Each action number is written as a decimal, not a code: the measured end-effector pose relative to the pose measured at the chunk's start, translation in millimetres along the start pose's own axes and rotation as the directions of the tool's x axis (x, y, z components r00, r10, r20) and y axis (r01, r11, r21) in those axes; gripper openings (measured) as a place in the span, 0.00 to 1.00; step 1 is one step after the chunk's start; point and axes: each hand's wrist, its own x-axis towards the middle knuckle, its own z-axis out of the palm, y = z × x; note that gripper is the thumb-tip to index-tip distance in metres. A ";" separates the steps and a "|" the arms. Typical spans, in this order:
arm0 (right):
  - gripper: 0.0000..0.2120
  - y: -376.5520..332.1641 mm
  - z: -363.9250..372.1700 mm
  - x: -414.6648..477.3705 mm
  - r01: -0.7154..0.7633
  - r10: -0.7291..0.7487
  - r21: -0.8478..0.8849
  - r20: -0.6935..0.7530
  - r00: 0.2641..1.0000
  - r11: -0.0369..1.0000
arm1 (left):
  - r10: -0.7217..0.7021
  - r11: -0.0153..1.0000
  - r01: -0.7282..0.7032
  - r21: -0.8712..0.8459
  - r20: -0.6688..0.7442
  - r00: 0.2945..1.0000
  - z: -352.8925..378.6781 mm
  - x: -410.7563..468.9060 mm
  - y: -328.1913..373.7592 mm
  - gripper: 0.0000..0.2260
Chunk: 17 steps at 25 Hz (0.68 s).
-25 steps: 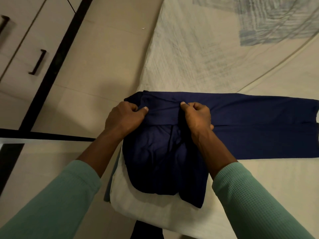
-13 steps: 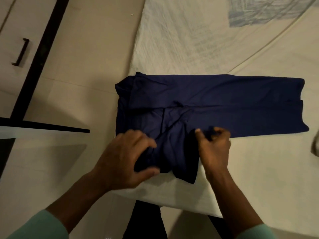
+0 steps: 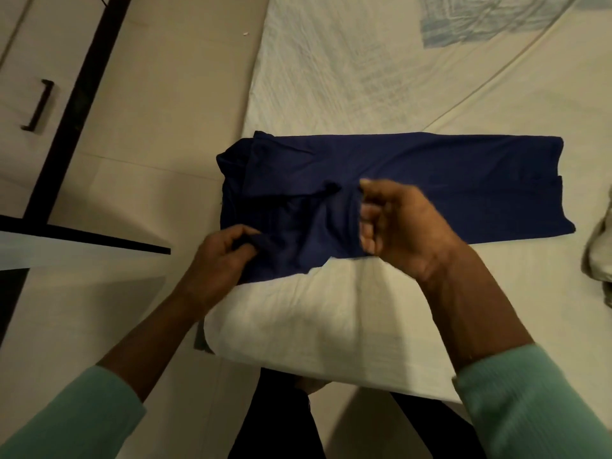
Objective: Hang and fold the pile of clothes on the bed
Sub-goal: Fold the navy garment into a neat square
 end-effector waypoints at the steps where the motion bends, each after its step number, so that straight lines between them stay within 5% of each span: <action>1: 0.08 -10.2 7.2 3.8 0.047 -0.061 0.157 0.087 0.994 0.986 | -0.072 0.995 0.069 -0.066 -0.051 0.996 -0.8 5.2 3.8 0.08; 3: 0.11 -20.9 14.3 14.7 0.139 -0.189 0.348 0.114 0.975 0.927 | -0.150 0.984 0.133 -0.115 -0.151 0.977 0.6 12.4 10.8 0.06; 4: 0.10 -18.3 14.4 21.1 0.204 -0.231 0.310 0.051 0.972 0.929 | -0.158 0.983 0.138 -0.118 -0.182 0.971 2.0 13.8 11.7 0.05; 6: 0.07 3.6 12.8 34.2 0.298 -0.299 -0.021 -0.122 0.946 0.954 | -0.149 0.986 0.131 -0.103 -0.200 0.968 3.1 14.2 11.6 0.03; 9: 0.05 60.0 2.3 49.0 0.329 -0.466 -0.470 -0.209 0.860 0.819 | -0.065 0.997 0.051 -0.056 -0.281 0.957 -0.6 12.0 7.0 0.03; 13: 0.11 103.2 -13.7 50.3 0.458 -0.620 -0.562 -0.129 0.774 0.688 | 0.017 0.999 -0.032 -0.028 -0.423 0.906 -13.8 9.2 10.0 0.08; 15: 0.18 111.0 -17.5 46.3 0.490 -0.708 -0.719 -0.004 0.706 0.493 | 0.004 0.998 0.013 0.058 -0.278 0.960 -22.0 4.0 8.9 0.23; 17: 0.22 116.6 -19.1 44.7 0.449 -0.715 -0.873 0.191 0.672 0.189 | 0.000 0.966 0.011 0.257 -0.044 0.999 -29.7 -3.9 5.3 0.38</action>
